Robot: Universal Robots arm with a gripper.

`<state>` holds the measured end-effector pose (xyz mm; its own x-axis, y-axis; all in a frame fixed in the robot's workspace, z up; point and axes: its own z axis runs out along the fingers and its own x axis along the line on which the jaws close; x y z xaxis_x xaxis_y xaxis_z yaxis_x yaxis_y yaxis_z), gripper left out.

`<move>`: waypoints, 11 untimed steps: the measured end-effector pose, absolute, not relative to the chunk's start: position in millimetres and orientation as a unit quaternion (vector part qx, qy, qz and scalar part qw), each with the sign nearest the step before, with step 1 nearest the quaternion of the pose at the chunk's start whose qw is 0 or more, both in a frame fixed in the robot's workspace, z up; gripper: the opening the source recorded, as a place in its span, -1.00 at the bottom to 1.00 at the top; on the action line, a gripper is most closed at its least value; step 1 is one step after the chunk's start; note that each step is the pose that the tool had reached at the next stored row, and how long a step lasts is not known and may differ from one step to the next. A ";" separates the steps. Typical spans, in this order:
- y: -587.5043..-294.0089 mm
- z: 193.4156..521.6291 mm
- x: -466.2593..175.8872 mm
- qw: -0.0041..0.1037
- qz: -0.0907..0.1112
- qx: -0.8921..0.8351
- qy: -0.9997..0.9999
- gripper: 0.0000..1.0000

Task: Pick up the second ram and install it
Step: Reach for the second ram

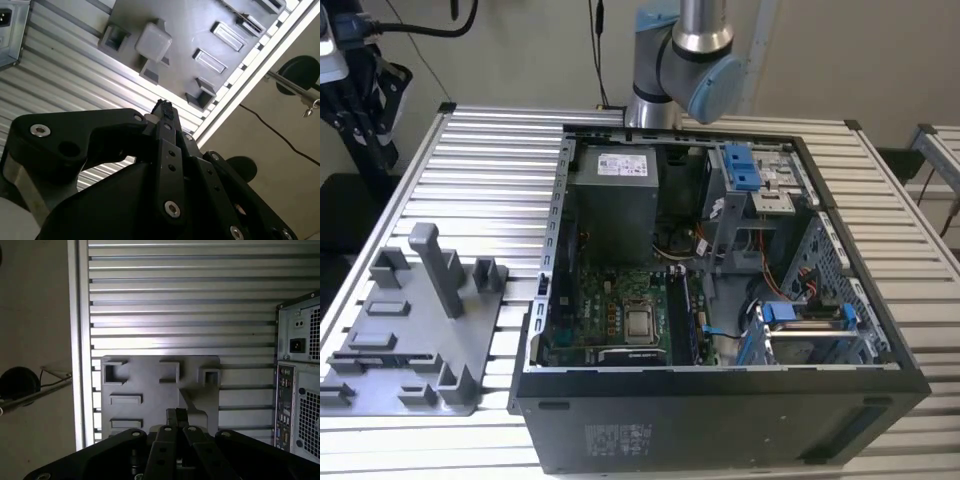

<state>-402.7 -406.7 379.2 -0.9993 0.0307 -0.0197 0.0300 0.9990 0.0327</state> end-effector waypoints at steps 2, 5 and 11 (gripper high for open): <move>-406.7 379.2 -402.7 0.010 0.016 0.015 1.000 -0.79; -407.3 379.2 -402.9 0.010 0.016 0.015 1.000 -0.79; -416.7 378.6 -402.7 0.010 0.016 0.015 1.000 -0.79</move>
<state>-402.7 -416.7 378.6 -0.9993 0.0308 -0.0192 0.0301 0.9990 0.0328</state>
